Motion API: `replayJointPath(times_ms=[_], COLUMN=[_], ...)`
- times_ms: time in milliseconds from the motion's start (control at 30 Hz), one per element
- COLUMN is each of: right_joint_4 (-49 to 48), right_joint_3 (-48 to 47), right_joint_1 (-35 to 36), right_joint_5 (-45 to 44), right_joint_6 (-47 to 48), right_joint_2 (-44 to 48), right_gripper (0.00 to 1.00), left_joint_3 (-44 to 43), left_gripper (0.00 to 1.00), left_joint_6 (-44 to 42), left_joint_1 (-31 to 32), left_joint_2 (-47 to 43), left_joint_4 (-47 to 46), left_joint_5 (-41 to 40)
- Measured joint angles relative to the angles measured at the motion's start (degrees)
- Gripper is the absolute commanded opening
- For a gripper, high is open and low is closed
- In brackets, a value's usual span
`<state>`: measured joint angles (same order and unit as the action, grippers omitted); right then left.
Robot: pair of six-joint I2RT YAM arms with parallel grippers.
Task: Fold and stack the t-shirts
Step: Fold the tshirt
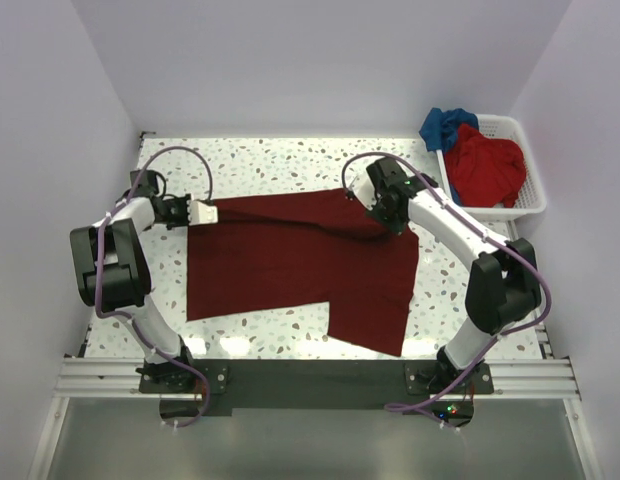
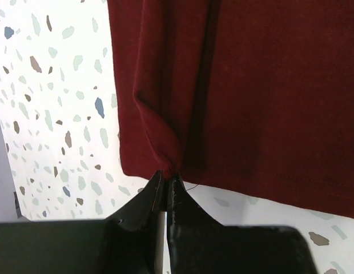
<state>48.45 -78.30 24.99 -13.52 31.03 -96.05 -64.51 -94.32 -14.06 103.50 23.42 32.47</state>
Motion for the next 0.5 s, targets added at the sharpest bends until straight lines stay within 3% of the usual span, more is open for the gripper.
replayJointPath(times_ms=[100, 133, 200, 233, 267, 300, 367, 500], right_joint_4=[0.4, 0.5, 0.9, 1.3, 1.8, 2.2, 2.8, 3.0], right_joint_3=[0.0, 0.0, 0.0, 0.0, 0.0, 0.0, 0.0, -0.2], right_joint_1=[0.1, 0.2, 0.1, 0.1, 0.1, 0.1, 0.1, 0.0], right_joint_5=[0.2, 0.2, 0.6, 0.6, 0.7, 0.9, 1.0, 1.0], right_joint_6=[0.0, 0.0, -0.1, 0.0, -0.1, 0.2, 0.5, 0.5], right_joint_2=[-0.1, -0.2, -0.7, -0.9, -1.0, -1.1, -1.0, -1.2], right_gripper=[0.00, 0.09, 0.18, 0.33, 0.38, 0.40, 0.32, 0.29], left_joint_3=[0.0, 0.0, 0.0, 0.0, -0.1, -0.5, -2.2, -4.2], left_gripper=[0.15, 0.22, 0.25, 0.29, 0.31, 0.37, 0.42, 0.44], left_joint_6=[-1.0, -1.4, -2.4, -2.8, -3.0, -3.0, -2.3, 4.6], left_joint_1=[0.1, 0.1, 0.2, 0.2, 0.1, 0.0, -0.3, -0.1], left_joint_2=[0.0, 0.0, 0.0, 0.0, 0.0, 0.0, 0.0, -1.7], left_joint_4=[0.1, 0.3, 0.9, 1.6, 2.5, 3.8, 6.6, 6.6], left_joint_5=[-0.2, -0.3, -0.8, -1.0, -1.0, -0.9, 0.0, 3.2])
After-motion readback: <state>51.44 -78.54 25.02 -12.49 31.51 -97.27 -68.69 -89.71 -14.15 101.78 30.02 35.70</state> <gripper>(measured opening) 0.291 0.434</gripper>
